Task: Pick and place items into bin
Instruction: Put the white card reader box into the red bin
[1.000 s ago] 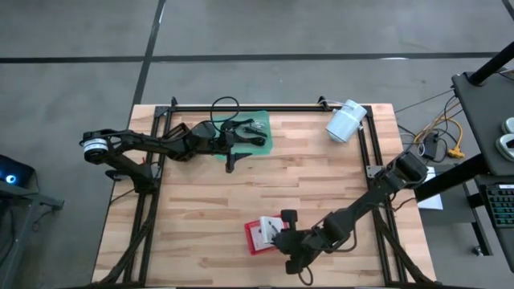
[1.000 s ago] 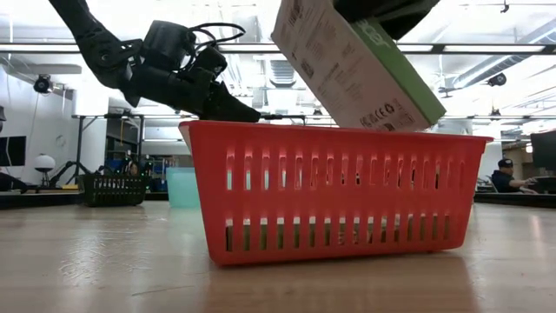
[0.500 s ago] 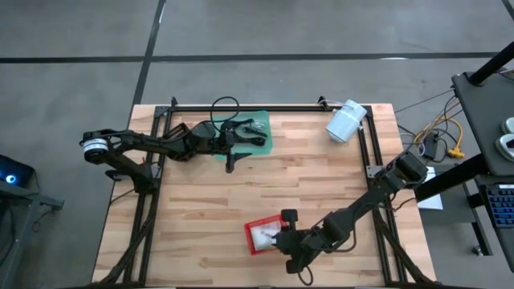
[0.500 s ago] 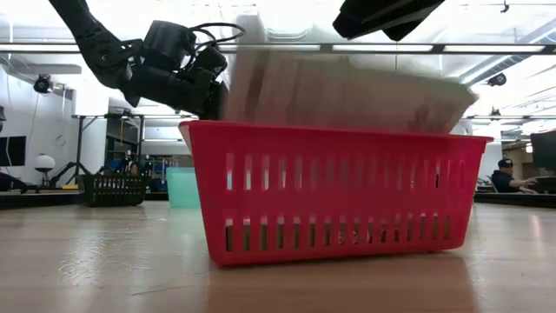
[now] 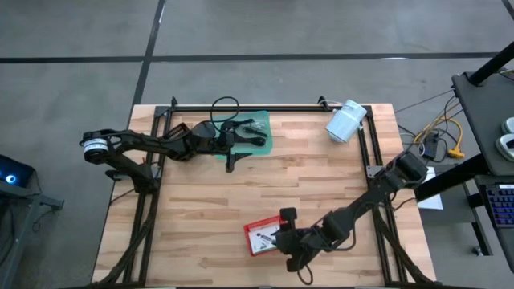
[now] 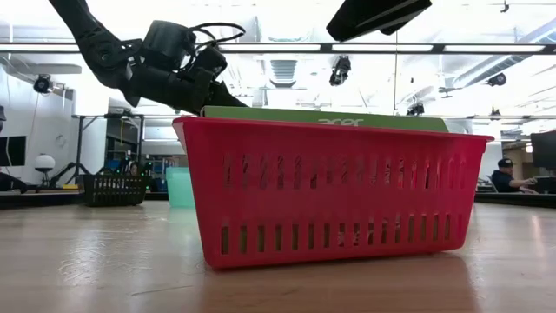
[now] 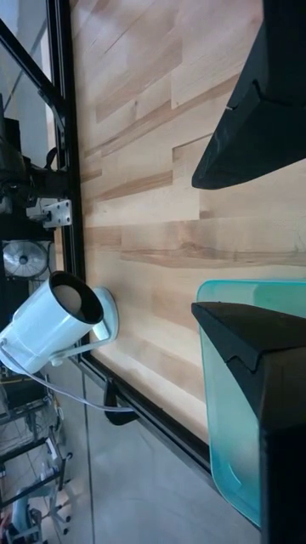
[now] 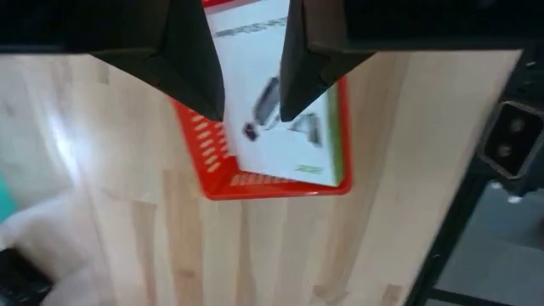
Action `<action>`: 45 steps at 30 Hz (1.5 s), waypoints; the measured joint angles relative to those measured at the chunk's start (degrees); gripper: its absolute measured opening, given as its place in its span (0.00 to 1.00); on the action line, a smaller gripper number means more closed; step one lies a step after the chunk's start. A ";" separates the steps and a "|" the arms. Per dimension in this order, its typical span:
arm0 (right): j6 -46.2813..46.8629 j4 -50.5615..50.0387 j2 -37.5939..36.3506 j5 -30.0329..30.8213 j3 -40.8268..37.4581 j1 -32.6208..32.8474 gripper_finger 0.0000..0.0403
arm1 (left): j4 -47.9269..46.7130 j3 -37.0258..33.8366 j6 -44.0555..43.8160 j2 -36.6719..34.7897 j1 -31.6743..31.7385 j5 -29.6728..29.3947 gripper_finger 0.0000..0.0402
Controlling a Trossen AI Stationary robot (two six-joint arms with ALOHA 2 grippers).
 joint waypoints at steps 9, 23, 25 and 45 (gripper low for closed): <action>-1.92 -0.32 0.60 -6.85 -0.38 -0.02 0.19 | -0.03 0.00 0.01 0.00 0.00 0.00 0.53; -4.24 1.13 3.33 -17.32 -0.63 -0.67 0.07 | -0.14 0.00 -0.16 0.00 0.00 0.00 0.53; -4.44 0.96 3.33 -19.02 -0.71 -0.97 0.04 | -0.13 0.00 -0.15 0.00 0.00 0.00 0.53; -4.59 -3.08 3.30 -17.32 -2.40 -2.21 0.02 | -0.16 0.00 -0.15 0.00 0.00 0.00 0.53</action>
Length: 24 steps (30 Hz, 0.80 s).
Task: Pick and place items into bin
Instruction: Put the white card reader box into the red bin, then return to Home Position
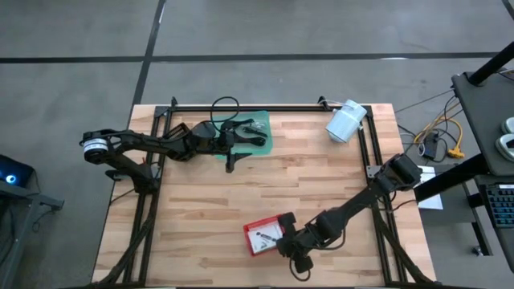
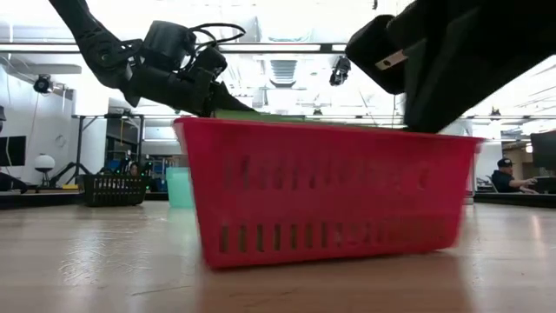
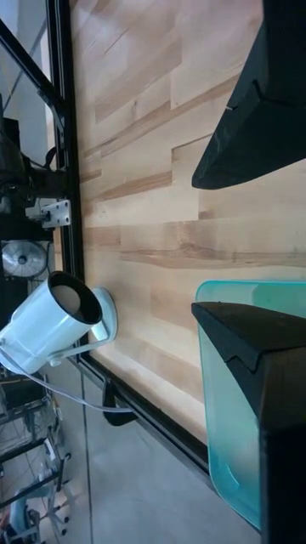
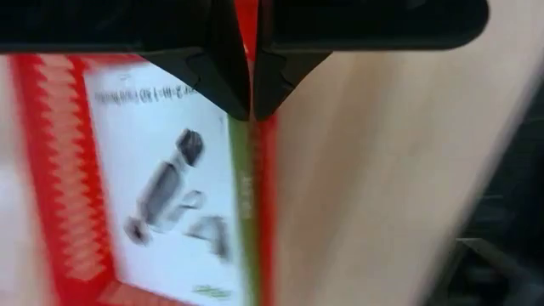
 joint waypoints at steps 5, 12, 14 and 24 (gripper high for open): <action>0.95 -0.29 -0.07 6.40 -0.70 -0.39 0.02 | -0.02 0.00 0.00 0.00 -0.01 0.00 0.53; -0.91 -0.04 -0.55 8.90 0.95 -0.24 0.02 | -0.02 0.00 0.00 0.00 0.00 0.00 0.53; -1.56 -0.13 -0.69 9.52 0.98 -0.29 0.02 | -0.02 0.00 0.00 0.00 -0.01 0.00 0.53; -9.15 11.01 -4.07 28.35 -5.83 0.05 0.02 | 0.50 0.02 -0.01 0.00 -0.07 0.00 0.53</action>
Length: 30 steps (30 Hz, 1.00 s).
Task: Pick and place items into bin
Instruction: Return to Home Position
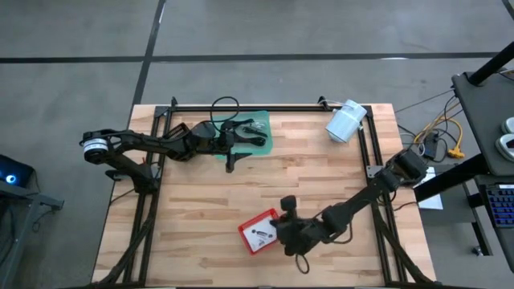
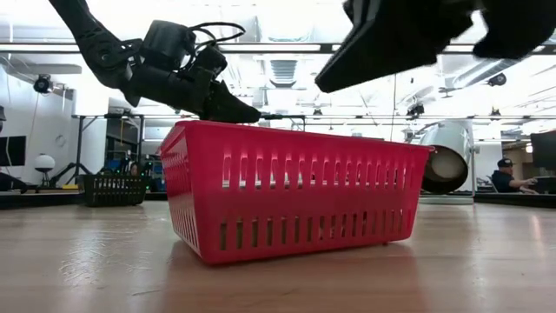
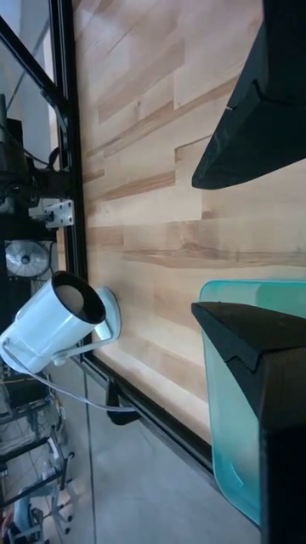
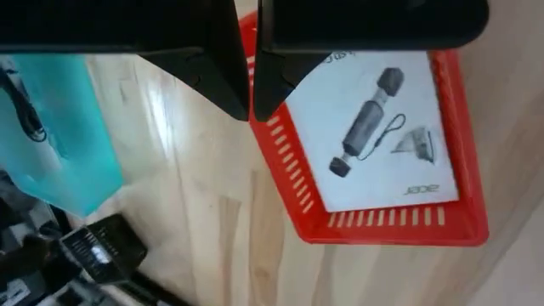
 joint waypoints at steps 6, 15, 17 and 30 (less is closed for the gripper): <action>-1.23 20.71 -6.38 -2.22 -15.73 -0.23 0.02 | -0.02 0.00 -0.26 0.00 0.00 0.02 0.53; -7.07 52.85 -19.53 -7.22 -40.03 -3.23 0.02 | 0.15 0.00 -0.34 0.00 0.02 0.09 0.53; -9.64 59.69 -22.13 -8.62 -44.79 -5.35 0.02 | 0.78 -0.02 -0.36 0.00 -0.02 0.32 0.53; -11.51 62.62 -40.21 -29.91 -58.33 -31.70 0.02 | 1.15 -0.53 -0.72 -0.16 -0.79 0.42 0.53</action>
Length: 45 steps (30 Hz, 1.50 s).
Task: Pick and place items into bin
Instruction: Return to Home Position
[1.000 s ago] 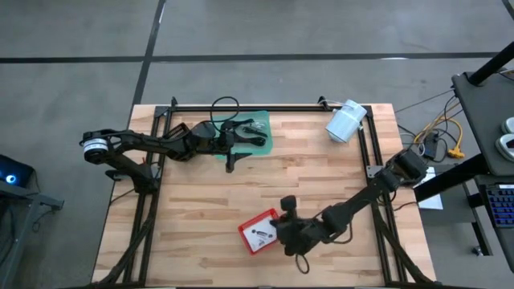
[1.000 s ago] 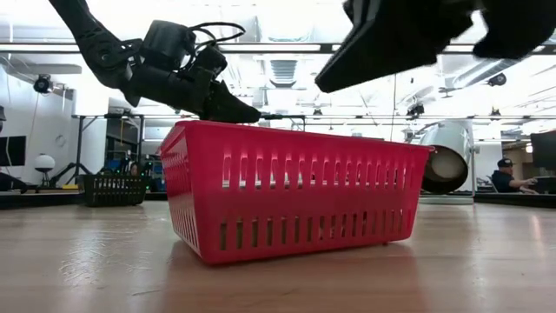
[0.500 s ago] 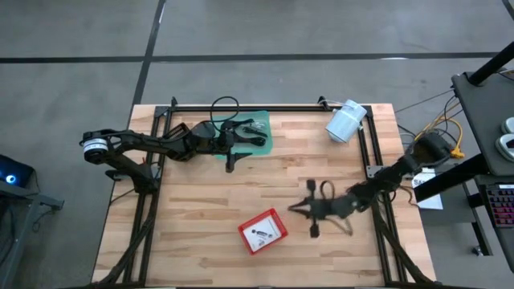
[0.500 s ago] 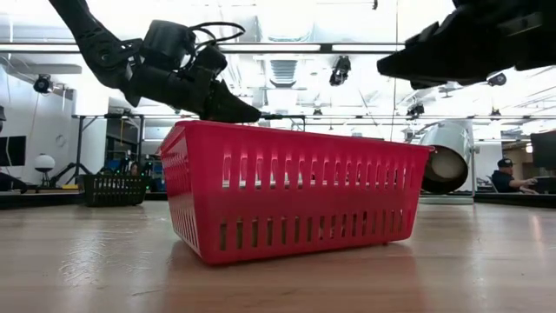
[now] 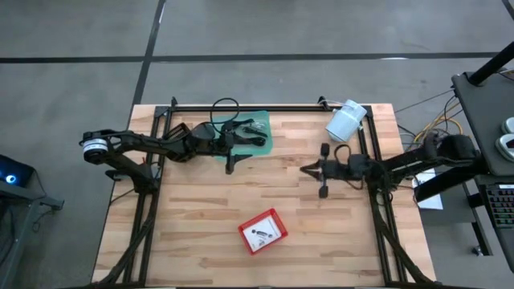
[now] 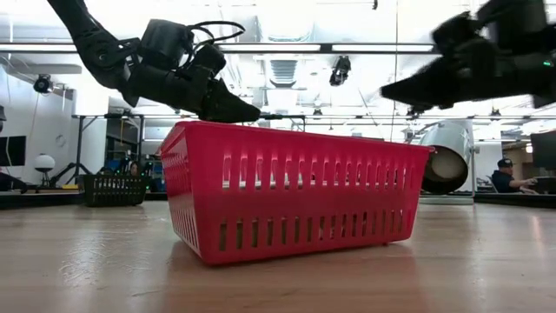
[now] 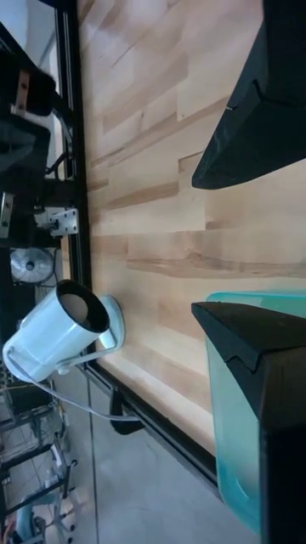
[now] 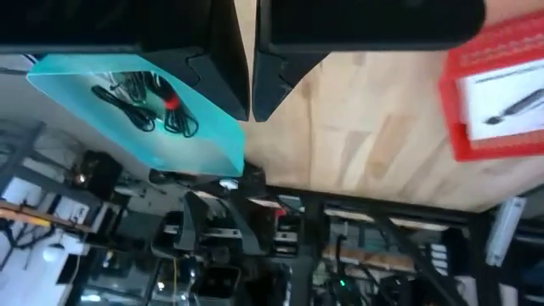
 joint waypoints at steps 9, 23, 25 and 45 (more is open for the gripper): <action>0.06 -8.68 -19.49 0.28 -7.34 0.56 0.02 | 0.39 -1.78 -0.04 -3.52 0.00 0.03 0.53; 2.11 -38.78 -45.90 -2.52 -7.27 0.46 0.02 | 4.74 -8.77 0.46 -12.01 0.00 0.05 0.53; 1.63 -40.18 -48.01 -2.52 -7.34 0.46 0.02 | 5.13 -9.50 0.37 -12.88 0.00 0.04 0.53; 0.63 -45.39 -50.59 4.45 -7.34 0.49 0.02 | 8.39 -29.58 -8.31 -42.58 -0.47 -2.01 0.53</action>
